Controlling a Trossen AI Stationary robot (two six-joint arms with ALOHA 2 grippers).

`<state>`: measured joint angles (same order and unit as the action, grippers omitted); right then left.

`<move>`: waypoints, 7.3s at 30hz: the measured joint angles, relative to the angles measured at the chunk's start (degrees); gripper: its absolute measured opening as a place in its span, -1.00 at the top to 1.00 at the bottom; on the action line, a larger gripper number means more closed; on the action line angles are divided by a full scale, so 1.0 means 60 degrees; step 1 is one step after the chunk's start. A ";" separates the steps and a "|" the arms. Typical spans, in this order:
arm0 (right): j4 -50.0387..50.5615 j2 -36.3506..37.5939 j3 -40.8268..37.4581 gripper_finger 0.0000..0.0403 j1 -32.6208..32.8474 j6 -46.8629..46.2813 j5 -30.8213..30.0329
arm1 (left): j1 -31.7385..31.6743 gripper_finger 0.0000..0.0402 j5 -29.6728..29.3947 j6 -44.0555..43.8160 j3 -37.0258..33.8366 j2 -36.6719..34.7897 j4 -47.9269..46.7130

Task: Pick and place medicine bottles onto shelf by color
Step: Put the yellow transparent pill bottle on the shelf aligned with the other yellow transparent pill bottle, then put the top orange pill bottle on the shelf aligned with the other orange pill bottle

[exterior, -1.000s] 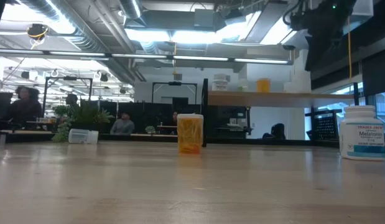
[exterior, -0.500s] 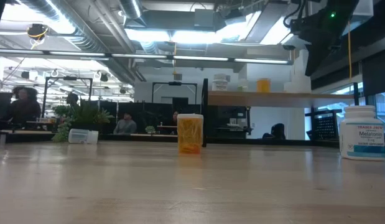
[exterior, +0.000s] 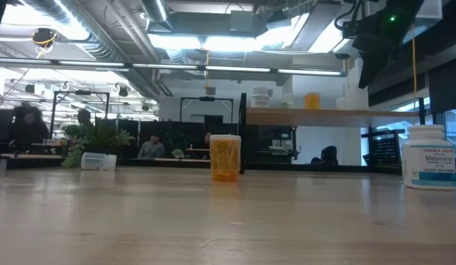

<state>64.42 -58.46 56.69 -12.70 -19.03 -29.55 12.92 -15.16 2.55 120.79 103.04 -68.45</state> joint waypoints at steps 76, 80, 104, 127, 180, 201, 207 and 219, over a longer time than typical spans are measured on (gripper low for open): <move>-0.0351 0.1252 -0.0075 0.98 0.3758 0.0460 0.0489 | 0.0209 0.13 -0.0654 -0.2550 0.0004 -0.0017 -0.1718; -0.0333 0.1249 -0.0044 0.99 0.4650 0.0447 0.0031 | 0.0576 0.13 -0.1148 -0.3728 0.0022 -0.0135 -0.2305; 0.1621 -0.0622 0.2642 1.00 0.7709 0.0762 0.0400 | 0.3881 0.13 -0.3005 -0.9871 -0.1100 -0.0412 -0.3012; 0.2452 -0.3471 0.4189 0.72 0.8496 0.0211 0.2376 | 0.5074 0.13 -0.2890 -1.0359 -0.1490 -0.0408 -0.3005; 0.0675 -0.3525 0.4189 -0.21 0.8384 0.0075 0.1908 | 0.5569 0.13 -0.2664 -1.0638 -0.1501 -0.0283 -0.3499; -0.3267 -0.5078 0.4186 -0.21 0.5961 0.4732 0.2460 | 0.5954 0.13 -0.3388 -1.1484 -0.2919 -0.0306 -0.3595; -0.4168 -0.5812 0.4186 -0.21 0.5277 0.5765 0.2774 | 0.5954 0.13 -0.3385 -1.2065 -0.3852 -0.0306 -0.3601; -0.4562 -0.6987 0.4178 -0.21 0.4178 0.5659 0.2710 | 0.5834 0.13 -0.4308 -1.2080 -0.4652 -0.0548 -0.3596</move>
<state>37.05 -100.38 81.76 12.37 14.93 -13.29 47.93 -41.01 -69.93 92.88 99.76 -90.02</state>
